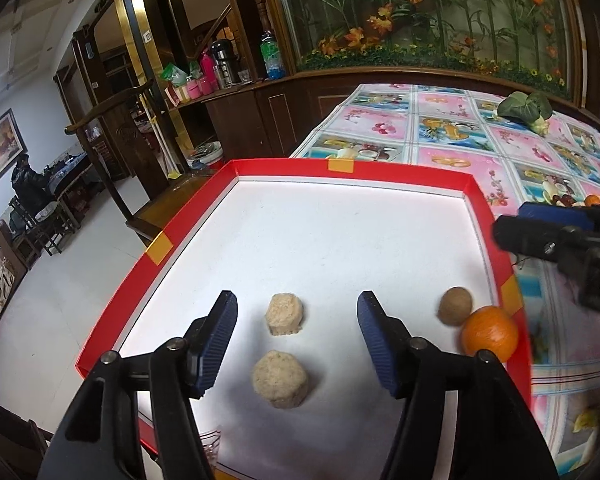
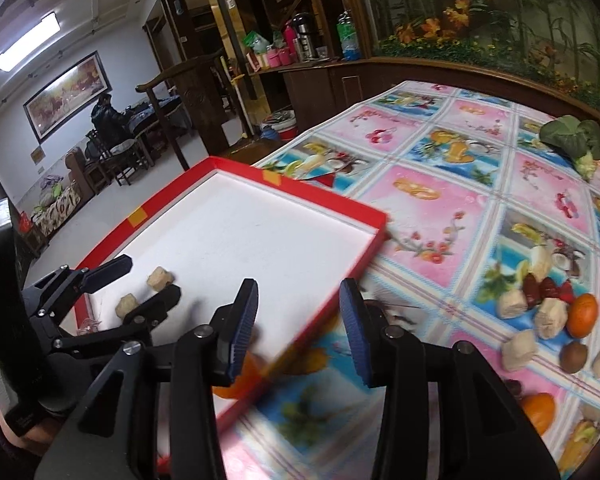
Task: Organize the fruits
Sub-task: 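Grasp another brown kiwi with the right tool while the left tool grasps a mandarin orange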
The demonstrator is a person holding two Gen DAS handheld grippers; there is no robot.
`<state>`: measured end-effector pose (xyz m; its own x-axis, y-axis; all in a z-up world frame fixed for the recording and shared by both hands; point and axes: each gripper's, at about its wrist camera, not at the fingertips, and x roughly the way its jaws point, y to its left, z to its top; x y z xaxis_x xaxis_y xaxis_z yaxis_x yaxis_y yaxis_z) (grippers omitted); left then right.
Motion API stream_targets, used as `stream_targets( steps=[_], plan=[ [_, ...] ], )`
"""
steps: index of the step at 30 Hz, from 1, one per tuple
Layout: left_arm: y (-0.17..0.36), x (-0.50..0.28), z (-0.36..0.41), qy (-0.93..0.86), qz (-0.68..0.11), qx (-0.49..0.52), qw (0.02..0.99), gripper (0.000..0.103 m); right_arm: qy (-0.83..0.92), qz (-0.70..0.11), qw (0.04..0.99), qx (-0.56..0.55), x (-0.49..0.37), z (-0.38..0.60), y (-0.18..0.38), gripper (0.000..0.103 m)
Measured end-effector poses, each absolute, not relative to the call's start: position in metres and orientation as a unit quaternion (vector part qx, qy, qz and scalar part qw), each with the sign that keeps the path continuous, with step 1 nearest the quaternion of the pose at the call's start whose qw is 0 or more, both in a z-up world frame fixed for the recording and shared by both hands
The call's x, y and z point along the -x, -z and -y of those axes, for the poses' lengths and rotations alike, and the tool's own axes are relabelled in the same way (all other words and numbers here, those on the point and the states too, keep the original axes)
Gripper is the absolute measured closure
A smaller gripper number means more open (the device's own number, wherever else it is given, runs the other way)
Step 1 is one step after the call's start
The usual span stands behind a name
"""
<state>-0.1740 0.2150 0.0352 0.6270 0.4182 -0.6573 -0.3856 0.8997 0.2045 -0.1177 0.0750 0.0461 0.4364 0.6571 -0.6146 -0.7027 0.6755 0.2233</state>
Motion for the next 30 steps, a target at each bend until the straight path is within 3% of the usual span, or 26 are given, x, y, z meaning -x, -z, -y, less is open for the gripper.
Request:
stream_targets(
  steps=[6, 18, 30],
  plan=[
    [-0.045, 0.169, -0.192, -0.19, -0.357, -0.025, 0.914, 0.033, -0.358, -0.339, 0.869, 0.028, 0.094, -0.015, -0.05, 0.058],
    [-0.05, 0.133, -0.098, -0.068, -0.361, -0.068, 0.928, 0.031, -0.25, -0.358, 0.899, 0.039, 0.056, 0.126, -0.036, 0.058],
    [-0.031, 0.112, -0.054, -0.007, -0.392, -0.076, 0.917, 0.031, -0.292, -0.377, 0.875, 0.087, 0.071, 0.099, -0.02, 0.059]
  ],
)
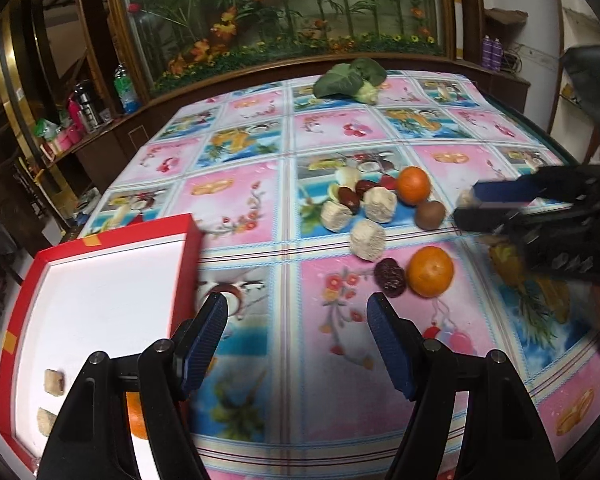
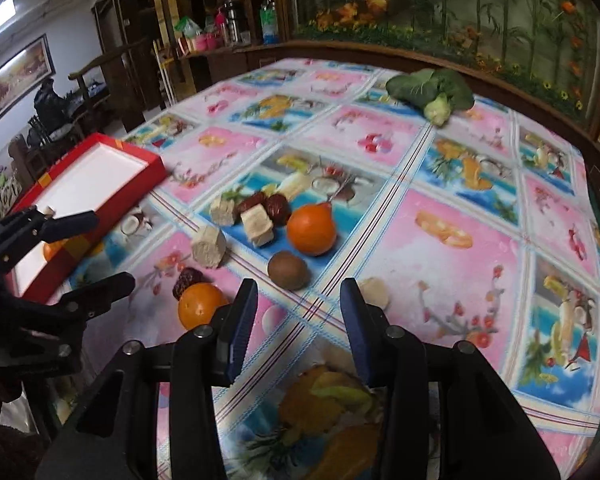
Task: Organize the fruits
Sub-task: 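Grasp another brown kiwi with the right tool while the left tool grasps a mandarin orange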
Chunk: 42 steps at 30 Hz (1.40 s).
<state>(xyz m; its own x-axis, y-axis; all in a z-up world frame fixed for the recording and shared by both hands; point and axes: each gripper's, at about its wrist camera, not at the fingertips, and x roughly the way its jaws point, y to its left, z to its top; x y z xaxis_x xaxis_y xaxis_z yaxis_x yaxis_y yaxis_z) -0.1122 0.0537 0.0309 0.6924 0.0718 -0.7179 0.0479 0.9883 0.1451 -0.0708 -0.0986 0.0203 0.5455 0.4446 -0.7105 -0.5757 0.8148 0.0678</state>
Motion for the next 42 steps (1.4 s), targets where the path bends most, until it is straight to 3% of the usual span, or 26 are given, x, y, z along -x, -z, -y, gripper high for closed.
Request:
stream_targets(
  steps=[6, 12, 22, 27, 42],
  plan=[
    [-0.031, 0.113, -0.043, 0.024, -0.392, -0.072, 0.917, 0.031, -0.28, -0.369, 0.883, 0.071, 0.062, 0.092, -0.015, 0.063],
    [-0.037, 0.109, -0.035, 0.056, -0.391, -0.06, 0.917, 0.031, -0.293, -0.396, 0.869, 0.053, 0.052, 0.083, -0.007, 0.076],
    [-0.039, 0.094, -0.016, 0.109, -0.403, -0.06, 0.907, 0.032, -0.269, -0.408, 0.872, 0.006, 0.04, 0.111, -0.017, 0.076],
    [-0.035, 0.084, 0.001, 0.138, -0.411, -0.076, 0.898, 0.05, -0.249, -0.408, 0.877, -0.046, 0.031, 0.139, -0.027, 0.076],
    [-0.018, 0.077, 0.014, 0.185, -0.42, -0.127, 0.879, 0.06, -0.254, -0.413, 0.873, -0.054, 0.032, 0.138, -0.027, 0.076]
  ],
)
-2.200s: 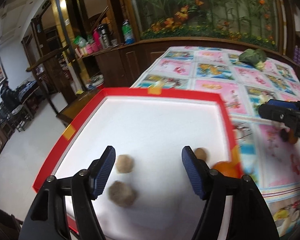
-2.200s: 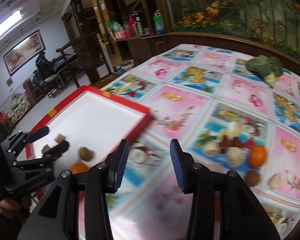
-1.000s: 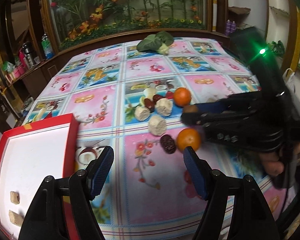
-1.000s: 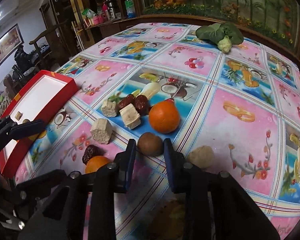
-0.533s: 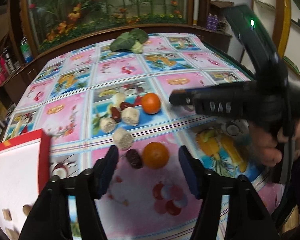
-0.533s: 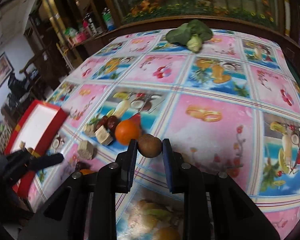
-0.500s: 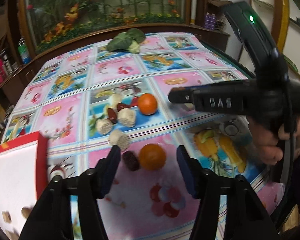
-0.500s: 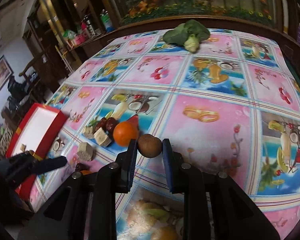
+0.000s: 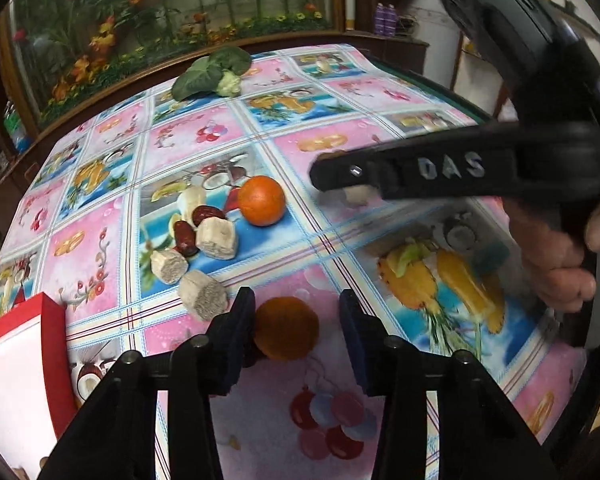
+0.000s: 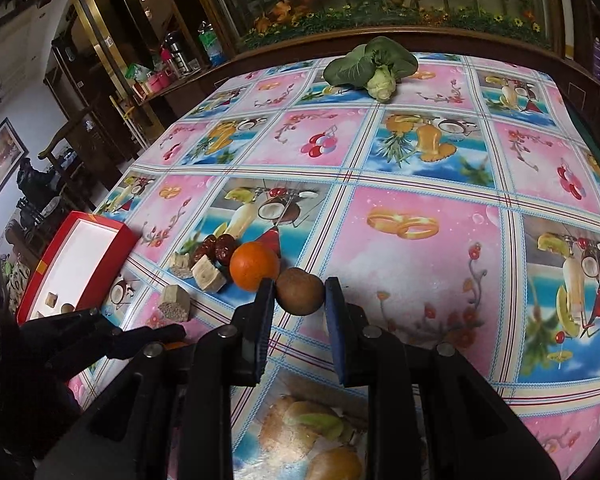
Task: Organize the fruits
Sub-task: 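Grasp another brown kiwi with the right tool while the left tool grasps a mandarin orange, then carry the kiwi into the tray and open the right tool while the left tool releases the orange there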
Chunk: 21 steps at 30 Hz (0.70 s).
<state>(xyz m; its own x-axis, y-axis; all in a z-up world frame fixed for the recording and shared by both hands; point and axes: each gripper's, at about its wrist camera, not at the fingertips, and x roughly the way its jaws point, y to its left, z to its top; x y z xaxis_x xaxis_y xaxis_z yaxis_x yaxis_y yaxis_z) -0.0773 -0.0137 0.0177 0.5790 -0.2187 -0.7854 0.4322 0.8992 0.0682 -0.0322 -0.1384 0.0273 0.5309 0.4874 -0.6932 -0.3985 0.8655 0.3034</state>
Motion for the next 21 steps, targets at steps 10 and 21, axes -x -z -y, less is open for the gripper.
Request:
stream_targets(
  steps=[10, 21],
  plan=[
    [-0.011, 0.077, 0.009, 0.201, -0.435, -0.11, 0.871, 0.071, -0.252, -0.412, 0.874, -0.056, 0.032, 0.138, -0.027, 0.076],
    [-0.028, 0.087, -0.009, 0.168, -0.415, -0.076, 0.891, 0.073, -0.263, -0.399, 0.877, -0.051, 0.039, 0.135, -0.03, 0.076]
  ],
)
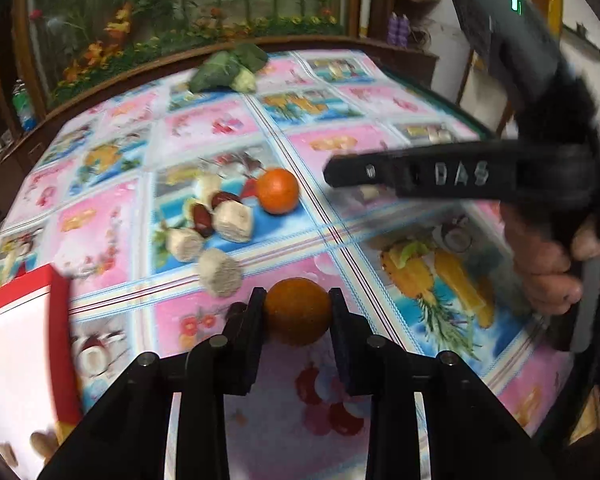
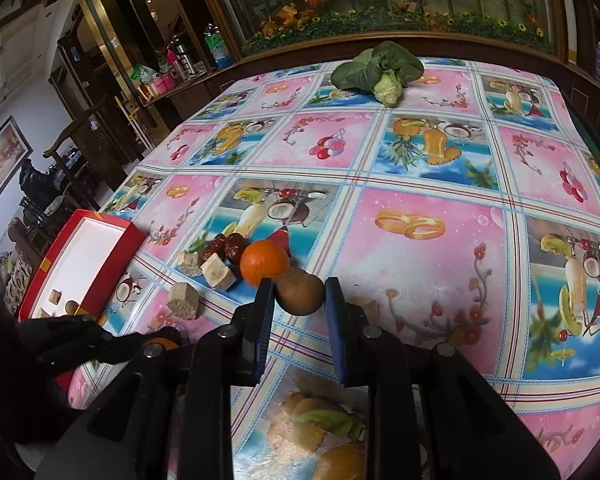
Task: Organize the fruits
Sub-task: 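Carry the kiwi into the tray and open the right tool while the left tool releases the orange there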
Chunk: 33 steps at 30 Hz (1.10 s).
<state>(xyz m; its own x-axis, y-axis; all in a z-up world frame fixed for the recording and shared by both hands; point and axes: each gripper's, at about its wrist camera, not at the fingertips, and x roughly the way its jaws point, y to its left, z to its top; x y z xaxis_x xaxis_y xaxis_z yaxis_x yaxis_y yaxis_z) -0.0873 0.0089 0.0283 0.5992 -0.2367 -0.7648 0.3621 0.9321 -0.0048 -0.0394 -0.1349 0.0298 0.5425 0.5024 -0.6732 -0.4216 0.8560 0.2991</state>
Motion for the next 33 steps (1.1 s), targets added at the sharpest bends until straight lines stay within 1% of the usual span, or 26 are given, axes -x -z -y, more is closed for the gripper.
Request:
stream_targets(
  steps=[5, 9, 15, 21, 27, 33],
  plan=[
    [-0.052, 0.113, -0.043, 0.122, -0.385, -0.056, 0.913, 0.073, -0.285, -0.378, 0.88, -0.049, 0.052, 0.121, -0.036, 0.076],
    [-0.06, 0.127, -0.089, 0.046, -0.374, -0.033, 0.926, 0.073, -0.318, -0.354, 0.879, -0.036, 0.071, 0.09, -0.044, 0.076],
    [-0.054, 0.143, -0.155, -0.047, -0.381, -0.011, 0.923, 0.073, -0.38, -0.326, 0.865, -0.024, 0.098, 0.017, -0.057, 0.075],
    [-0.043, 0.159, -0.203, -0.103, -0.391, 0.01, 0.915, 0.073, -0.423, -0.331, 0.844, 0.013, 0.121, -0.064, -0.052, 0.075],
    [-0.035, 0.167, -0.222, -0.116, -0.395, 0.018, 0.911, 0.073, -0.43, -0.333, 0.838, 0.035, 0.129, -0.109, -0.045, 0.075],
    [-0.03, 0.164, -0.223, -0.111, -0.398, 0.015, 0.911, 0.073, -0.404, -0.367, 0.837, 0.034, 0.11, -0.125, -0.032, 0.075]
  ],
)
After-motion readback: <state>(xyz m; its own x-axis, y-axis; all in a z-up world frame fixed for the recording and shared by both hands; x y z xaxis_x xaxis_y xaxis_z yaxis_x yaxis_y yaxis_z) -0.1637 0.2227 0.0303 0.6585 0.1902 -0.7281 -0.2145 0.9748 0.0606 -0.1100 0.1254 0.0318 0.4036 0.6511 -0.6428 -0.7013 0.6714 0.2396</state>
